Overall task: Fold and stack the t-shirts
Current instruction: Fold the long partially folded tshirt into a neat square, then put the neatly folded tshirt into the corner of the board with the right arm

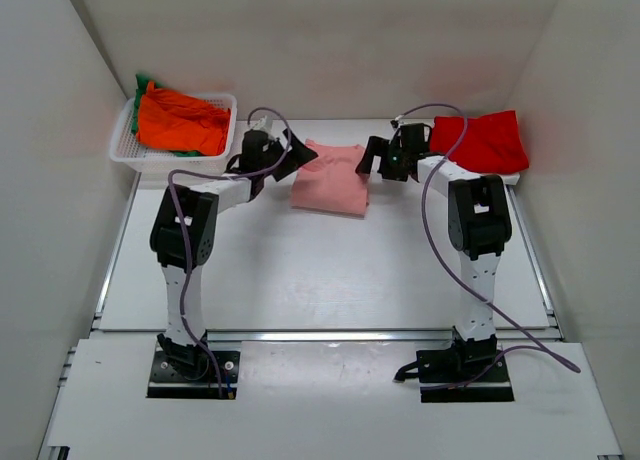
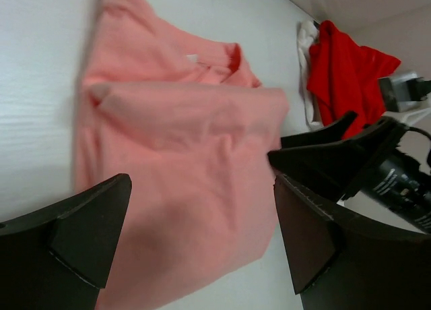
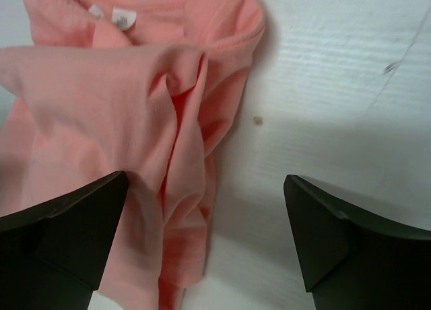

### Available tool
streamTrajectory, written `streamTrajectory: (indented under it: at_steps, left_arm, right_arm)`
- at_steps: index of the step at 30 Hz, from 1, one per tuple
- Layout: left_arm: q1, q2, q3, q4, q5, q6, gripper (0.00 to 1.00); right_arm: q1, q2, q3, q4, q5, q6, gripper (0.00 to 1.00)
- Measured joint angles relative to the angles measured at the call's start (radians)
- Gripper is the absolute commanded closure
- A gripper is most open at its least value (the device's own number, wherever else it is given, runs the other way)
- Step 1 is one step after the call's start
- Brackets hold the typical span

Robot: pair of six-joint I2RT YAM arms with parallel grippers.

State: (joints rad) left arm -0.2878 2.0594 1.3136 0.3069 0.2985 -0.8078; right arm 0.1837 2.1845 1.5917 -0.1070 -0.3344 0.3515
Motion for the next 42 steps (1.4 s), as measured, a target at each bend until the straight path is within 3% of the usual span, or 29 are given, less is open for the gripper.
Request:
streamTrajectory:
  at_steps: [4,10,11,13,14,15,16,21,25,30,36,42]
  left_arm:
    - [-0.052,0.100,0.194,-0.114,-0.026,0.015,0.01]
    - [-0.048,0.285,0.425,-0.299,-0.045,0.007,0.01]
    - [-0.044,0.321,0.463,-0.330,-0.042,0.002,0.01]
    - [-0.037,0.353,0.533,-0.359,-0.033,-0.006,0.01]
    - [-0.035,0.362,0.556,-0.374,-0.035,-0.010,0.01]
    - [-0.032,0.372,0.577,-0.386,-0.036,-0.014,0.01]
    - [-0.029,0.383,0.594,-0.396,-0.036,-0.021,0.01]
    - [-0.020,0.423,0.664,-0.418,-0.026,-0.056,0.01]
    - [-0.006,0.402,0.630,-0.391,-0.029,-0.079,0.02]
    - [0.053,0.227,0.335,-0.270,-0.022,-0.122,0.01]
    - [0.110,-0.024,0.010,-0.138,0.010,-0.151,0.01]
    - [0.102,-0.135,-0.138,-0.087,0.060,-0.142,0.01]
  right_arm:
    - [0.017,0.033,0.042,-0.054,-0.067,0.041,0.01]
    - [0.027,0.191,0.282,-0.157,-0.237,0.079,0.03]
    - [0.028,0.198,0.288,-0.160,-0.259,0.082,0.13]
    - [0.029,0.203,0.284,-0.164,-0.302,0.092,0.51]
    - [0.030,0.203,0.274,-0.161,-0.316,0.097,0.62]
    - [0.030,0.203,0.258,-0.158,-0.338,0.109,0.86]
    - [0.030,0.203,0.242,-0.152,-0.354,0.116,0.99]
    - [0.021,0.210,0.213,-0.148,-0.401,0.143,1.00]
    - [0.008,0.240,0.330,-0.248,-0.370,0.066,1.00]
    - [-0.015,0.243,0.454,-0.347,-0.296,-0.061,1.00]
    - [-0.079,0.211,0.469,-0.394,-0.249,-0.152,1.00]
    - [-0.173,0.175,0.598,-0.513,-0.169,-0.307,1.00]
